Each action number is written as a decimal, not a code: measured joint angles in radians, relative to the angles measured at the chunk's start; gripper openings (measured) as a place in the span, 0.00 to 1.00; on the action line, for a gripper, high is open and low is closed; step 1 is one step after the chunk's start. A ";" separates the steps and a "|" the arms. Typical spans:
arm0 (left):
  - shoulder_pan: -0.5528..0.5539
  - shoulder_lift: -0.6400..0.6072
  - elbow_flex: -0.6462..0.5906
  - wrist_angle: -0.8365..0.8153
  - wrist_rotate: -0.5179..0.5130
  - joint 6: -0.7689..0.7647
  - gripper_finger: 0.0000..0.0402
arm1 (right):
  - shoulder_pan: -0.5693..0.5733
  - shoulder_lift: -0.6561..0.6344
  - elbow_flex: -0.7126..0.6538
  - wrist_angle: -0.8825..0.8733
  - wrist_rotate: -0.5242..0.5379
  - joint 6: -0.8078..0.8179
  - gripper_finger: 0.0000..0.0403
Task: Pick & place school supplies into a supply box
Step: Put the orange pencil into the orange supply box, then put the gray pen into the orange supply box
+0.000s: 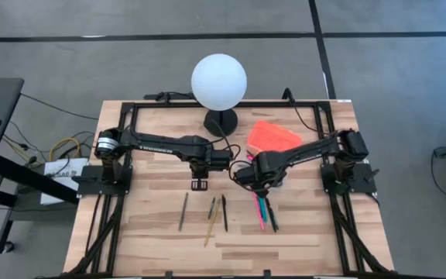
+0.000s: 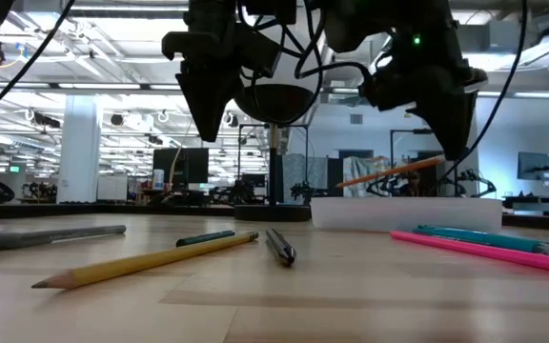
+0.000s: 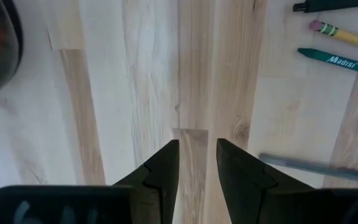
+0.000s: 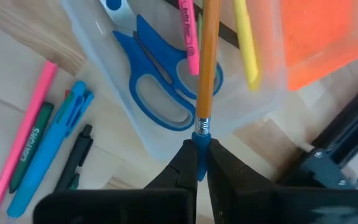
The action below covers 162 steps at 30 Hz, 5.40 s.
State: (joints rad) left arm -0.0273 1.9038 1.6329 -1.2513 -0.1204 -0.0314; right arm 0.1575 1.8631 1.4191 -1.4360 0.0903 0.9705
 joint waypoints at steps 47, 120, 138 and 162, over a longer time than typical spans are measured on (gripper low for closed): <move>0.005 0.000 0.000 0.005 0.089 0.012 0.25 | 0.159 -0.101 -0.164 0.180 0.088 0.189 0.25; -0.391 -0.046 -0.439 0.366 -0.059 -1.506 0.27 | 1.138 -0.521 -0.475 0.216 0.536 1.038 0.25; -0.392 -0.052 -0.587 0.586 -0.012 -1.555 0.27 | 1.138 -0.521 -0.475 0.218 0.536 1.037 0.25; -0.397 -0.038 -0.520 0.526 -0.058 -1.443 0.22 | 1.137 -0.521 -0.475 0.209 0.537 1.010 0.25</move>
State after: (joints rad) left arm -0.4242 1.8660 1.1126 -0.7257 -0.1780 -1.4742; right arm 1.2945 1.3422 0.9443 -1.2266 0.6274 1.9800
